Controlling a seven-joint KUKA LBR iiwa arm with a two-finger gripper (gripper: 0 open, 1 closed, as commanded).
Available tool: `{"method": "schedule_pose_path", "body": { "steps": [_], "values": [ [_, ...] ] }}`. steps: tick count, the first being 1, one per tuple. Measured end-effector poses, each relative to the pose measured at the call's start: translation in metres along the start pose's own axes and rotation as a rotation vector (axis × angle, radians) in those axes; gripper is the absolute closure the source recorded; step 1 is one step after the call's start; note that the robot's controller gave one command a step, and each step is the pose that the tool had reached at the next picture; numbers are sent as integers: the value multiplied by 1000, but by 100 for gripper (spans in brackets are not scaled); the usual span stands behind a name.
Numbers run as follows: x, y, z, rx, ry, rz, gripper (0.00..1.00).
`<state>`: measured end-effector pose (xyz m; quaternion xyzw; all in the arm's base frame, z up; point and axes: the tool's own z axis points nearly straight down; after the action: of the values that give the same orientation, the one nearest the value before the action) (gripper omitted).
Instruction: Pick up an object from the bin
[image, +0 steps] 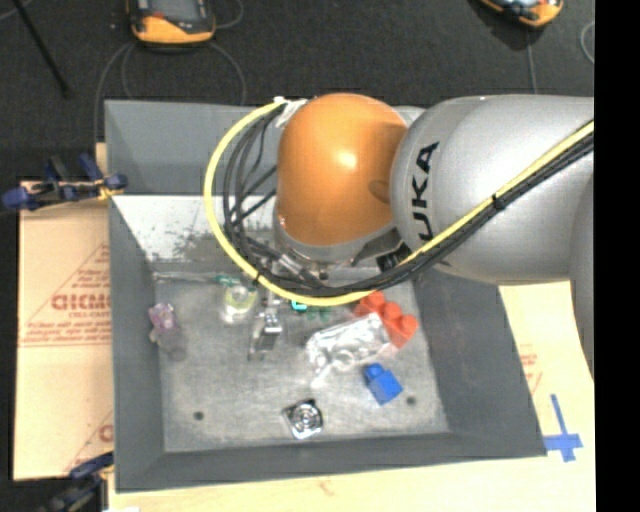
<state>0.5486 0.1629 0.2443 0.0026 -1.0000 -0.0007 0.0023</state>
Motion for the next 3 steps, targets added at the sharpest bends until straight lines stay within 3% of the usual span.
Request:
{"method": "schedule_pose_path", "body": {
  "steps": [1, 2, 3],
  "values": [
    [18, -10, 160, -3, -12, -35, 0],
    [37, -106, 87, 3, -12, 33, 0],
    [12, -153, 162, 0, -15, 28, 0]
  ]
}}
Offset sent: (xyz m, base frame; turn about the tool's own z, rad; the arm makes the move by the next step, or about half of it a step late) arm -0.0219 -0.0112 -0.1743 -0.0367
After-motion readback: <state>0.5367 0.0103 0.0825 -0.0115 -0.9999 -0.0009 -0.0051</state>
